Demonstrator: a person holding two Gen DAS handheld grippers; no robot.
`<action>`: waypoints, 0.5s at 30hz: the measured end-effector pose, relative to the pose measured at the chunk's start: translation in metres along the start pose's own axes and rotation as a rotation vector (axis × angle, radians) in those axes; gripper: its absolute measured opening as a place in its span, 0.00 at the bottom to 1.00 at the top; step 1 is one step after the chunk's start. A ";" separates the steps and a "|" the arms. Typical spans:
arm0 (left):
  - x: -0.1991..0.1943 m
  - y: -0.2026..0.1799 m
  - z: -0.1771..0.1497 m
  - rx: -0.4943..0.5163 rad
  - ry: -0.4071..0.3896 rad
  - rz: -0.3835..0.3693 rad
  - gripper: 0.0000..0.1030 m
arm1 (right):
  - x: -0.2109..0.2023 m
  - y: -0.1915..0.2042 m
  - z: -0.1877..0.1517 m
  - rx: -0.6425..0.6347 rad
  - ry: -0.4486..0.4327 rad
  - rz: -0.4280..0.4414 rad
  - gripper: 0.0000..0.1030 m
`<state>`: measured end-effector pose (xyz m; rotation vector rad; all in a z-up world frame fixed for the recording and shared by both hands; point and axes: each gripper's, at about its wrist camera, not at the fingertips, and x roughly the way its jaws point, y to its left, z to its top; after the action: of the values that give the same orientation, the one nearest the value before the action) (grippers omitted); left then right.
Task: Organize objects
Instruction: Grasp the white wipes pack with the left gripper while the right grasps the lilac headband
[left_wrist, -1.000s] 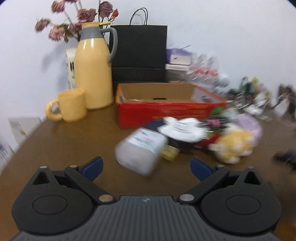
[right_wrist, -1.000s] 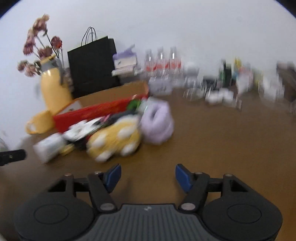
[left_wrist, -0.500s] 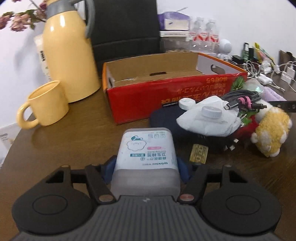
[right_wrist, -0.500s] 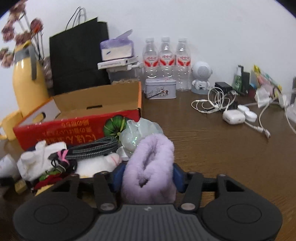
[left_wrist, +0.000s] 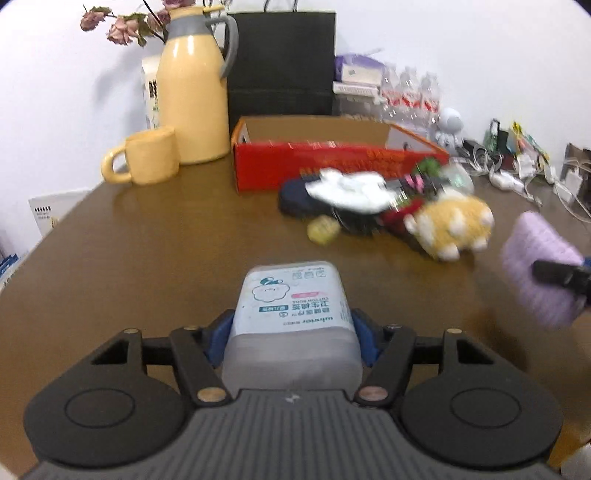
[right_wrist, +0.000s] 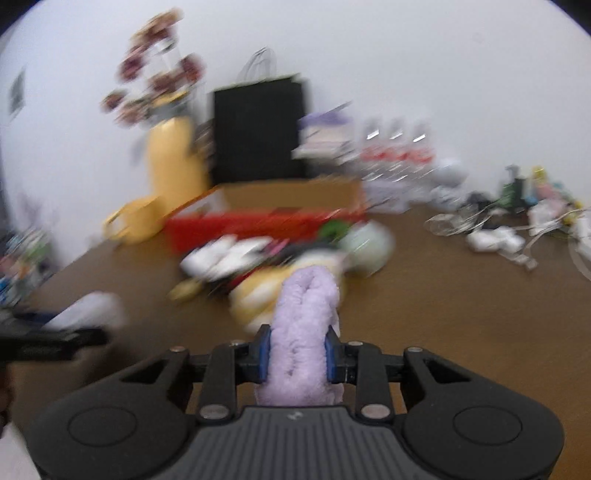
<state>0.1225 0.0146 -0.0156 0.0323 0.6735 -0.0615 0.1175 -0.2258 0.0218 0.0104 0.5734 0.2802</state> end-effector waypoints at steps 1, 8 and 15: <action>-0.001 -0.006 -0.007 0.024 -0.002 0.016 0.65 | 0.001 0.008 -0.008 -0.009 0.023 0.014 0.27; -0.017 -0.021 -0.033 0.071 -0.031 0.052 0.88 | -0.005 0.040 -0.034 -0.037 0.002 0.005 0.36; -0.021 -0.016 -0.025 0.072 -0.072 0.037 0.90 | -0.006 0.041 -0.030 -0.043 0.012 -0.022 0.53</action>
<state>0.0898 0.0006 -0.0218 0.1111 0.5983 -0.0514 0.0859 -0.1897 0.0033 -0.0396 0.5790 0.2713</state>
